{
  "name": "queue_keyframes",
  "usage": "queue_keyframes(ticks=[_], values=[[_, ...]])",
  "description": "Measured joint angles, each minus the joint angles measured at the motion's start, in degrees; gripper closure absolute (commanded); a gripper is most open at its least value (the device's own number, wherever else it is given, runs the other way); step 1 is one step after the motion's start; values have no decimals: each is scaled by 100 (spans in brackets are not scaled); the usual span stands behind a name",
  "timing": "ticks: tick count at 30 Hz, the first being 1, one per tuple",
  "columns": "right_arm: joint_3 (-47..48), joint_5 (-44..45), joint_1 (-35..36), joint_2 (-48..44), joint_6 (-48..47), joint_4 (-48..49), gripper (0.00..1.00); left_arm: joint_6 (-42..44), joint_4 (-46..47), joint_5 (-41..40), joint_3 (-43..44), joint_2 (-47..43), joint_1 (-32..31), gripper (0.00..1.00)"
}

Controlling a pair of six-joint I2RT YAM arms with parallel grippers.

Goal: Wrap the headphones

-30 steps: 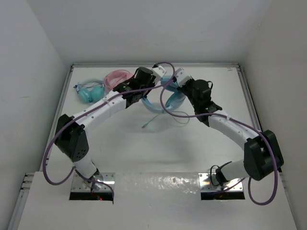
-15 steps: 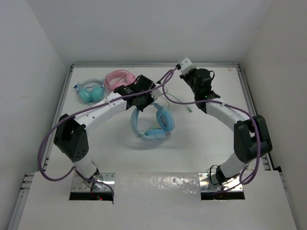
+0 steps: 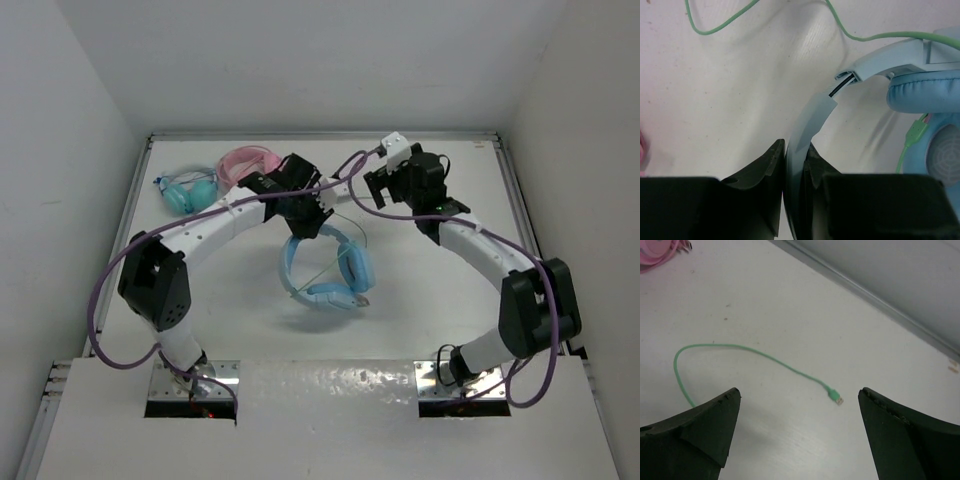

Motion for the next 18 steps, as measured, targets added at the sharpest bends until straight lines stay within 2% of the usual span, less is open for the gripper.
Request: queue_keyframes(ticks=[3, 7, 12, 18], values=[[168, 109, -48, -402, 516, -944, 1, -149, 87, 98, 9, 57, 122, 100], [166, -118, 61, -1207, 1176, -1609, 1, -337, 190, -13, 9, 114, 192, 100], [-170, -328, 1027, -1991, 1255, -1982, 1, -544, 323, -203, 9, 146, 197, 100], [-754, -846, 1010, -2371, 1130, -2483, 1, -627, 452, -374, 9, 146, 197, 100]])
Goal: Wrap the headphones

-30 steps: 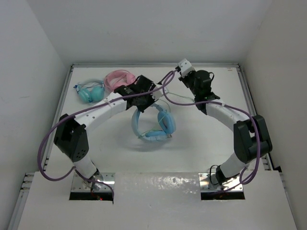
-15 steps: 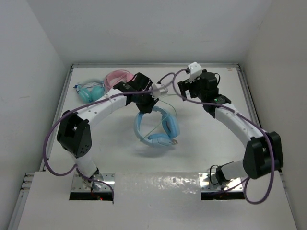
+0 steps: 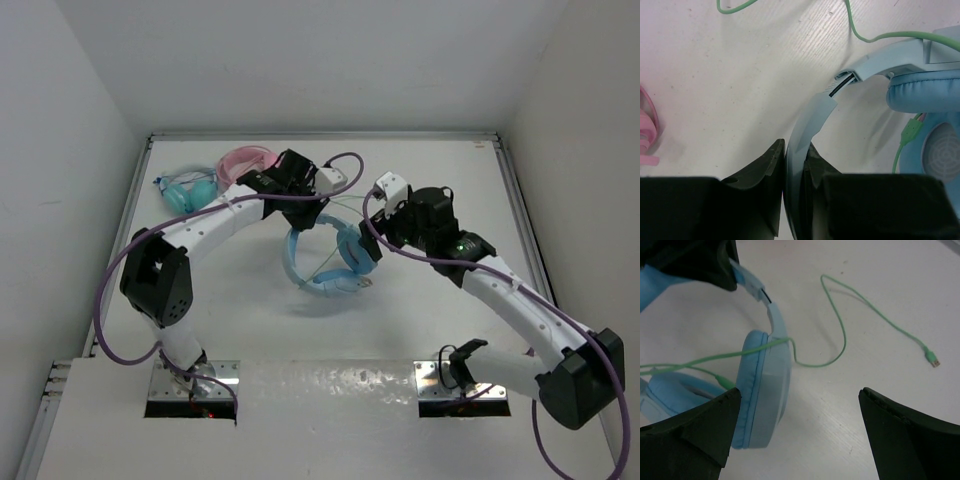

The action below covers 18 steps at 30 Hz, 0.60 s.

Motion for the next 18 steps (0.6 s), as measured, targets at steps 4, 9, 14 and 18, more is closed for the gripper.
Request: queue_keyframes(ticks=[4, 9, 14, 18], values=[[4, -168, -2, 291, -109, -208, 1, -24, 20, -37, 0, 0, 0, 100], [79, -645, -9, 1012, -87, -114, 4, 17, -63, -214, 0, 0, 0, 100], [284, -903, -7, 1700, 127, -26, 14, 50, -125, -442, -4, 0, 26, 100], [337, -1080, 4, 1843, 264, 61, 8, 46, -157, -601, -11, 0, 63, 100]])
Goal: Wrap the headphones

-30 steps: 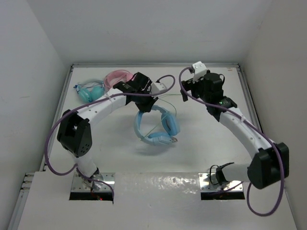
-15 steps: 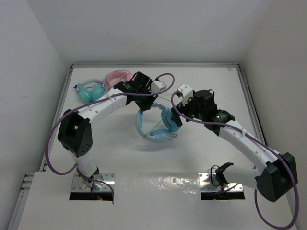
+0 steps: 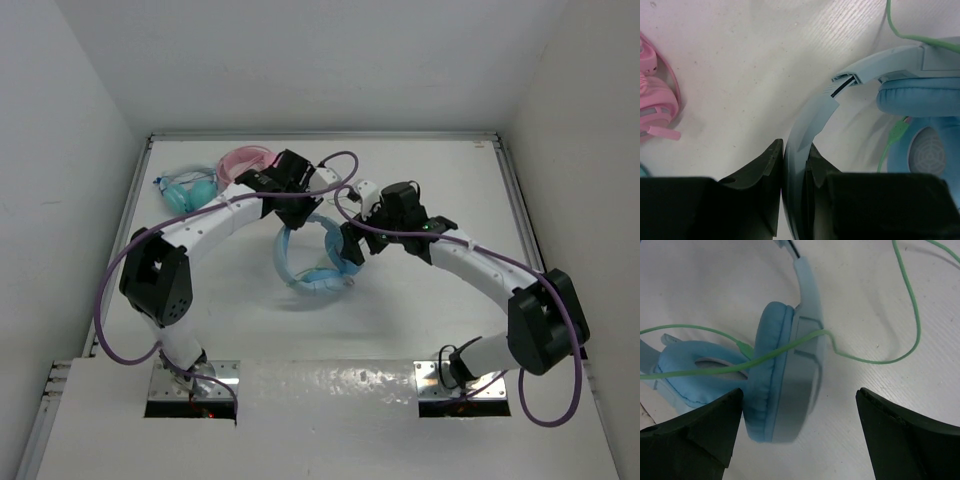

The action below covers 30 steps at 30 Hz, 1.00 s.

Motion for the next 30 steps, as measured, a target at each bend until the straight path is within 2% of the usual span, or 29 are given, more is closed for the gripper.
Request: queue_keyframes(ticks=[5, 10, 13, 16, 19, 20, 21, 22, 24, 26, 27, 30], values=[[-264, -133, 74, -227, 85, 87, 5, -127, 236, -142, 0, 0, -4, 100], [-634, -133, 101, -1012, 146, 186, 4, -149, 387, -249, -13, -2, -7, 100], [-793, 9, 101, -1270, 188, 560, 6, -160, 387, -136, -15, -9, -7, 100], [-809, 232, 101, -1032, 195, 706, 11, -175, 343, 61, -11, -22, -7, 100], [-737, 417, 101, -422, 210, 693, 26, -221, 273, 291, 0, -31, -7, 100], [-734, 457, 101, -236, 234, 704, 45, -245, 254, 358, 2, -33, -7, 100], [-734, 472, 103, -107, 232, 706, 56, -264, 223, 411, 2, -35, -7, 100], [-734, 507, 114, 2, 297, 717, 79, -286, 205, 409, 2, -35, -7, 100], [-723, 632, 138, 90, 389, 765, 97, -317, 79, 389, 2, -35, -7, 100], [-706, 772, 177, 92, 514, 785, 100, -326, 96, 299, 2, -35, -15, 84], [-697, 826, 203, 92, 570, 804, 100, -323, 114, 234, 2, -37, -26, 69], [-693, 1342, 317, 61, 761, 796, 100, -302, 216, -94, 0, -48, -111, 48]])
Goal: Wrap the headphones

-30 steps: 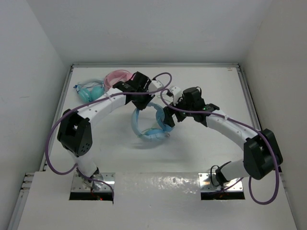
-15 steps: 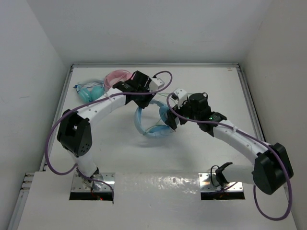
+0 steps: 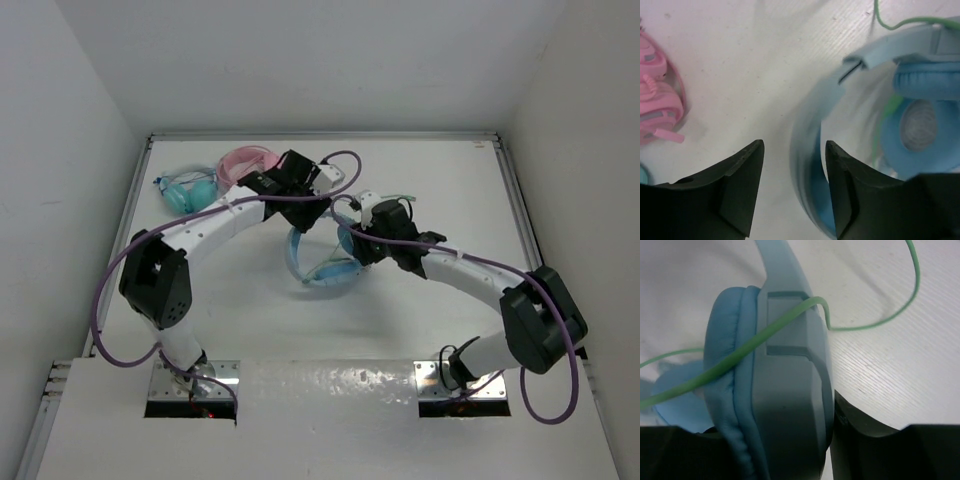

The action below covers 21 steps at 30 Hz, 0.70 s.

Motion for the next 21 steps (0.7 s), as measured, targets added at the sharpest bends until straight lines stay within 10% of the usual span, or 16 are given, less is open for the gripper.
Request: queue_keyframes(ticks=[10, 14, 17, 21], values=[[511, 1574, 396, -9, 313, -595, 100, 35, 249, -1154, -647, -24, -234, 45], [535, 1606, 433, -9, 363, -719, 100, -144, 494, -1460, -863, -24, -264, 95], [551, 1598, 474, -4, 409, -914, 97, -330, 772, -1941, -903, -28, -203, 100], [686, 1513, 511, -31, 321, -1014, 39, -483, 798, -1978, -927, -74, -223, 100]])
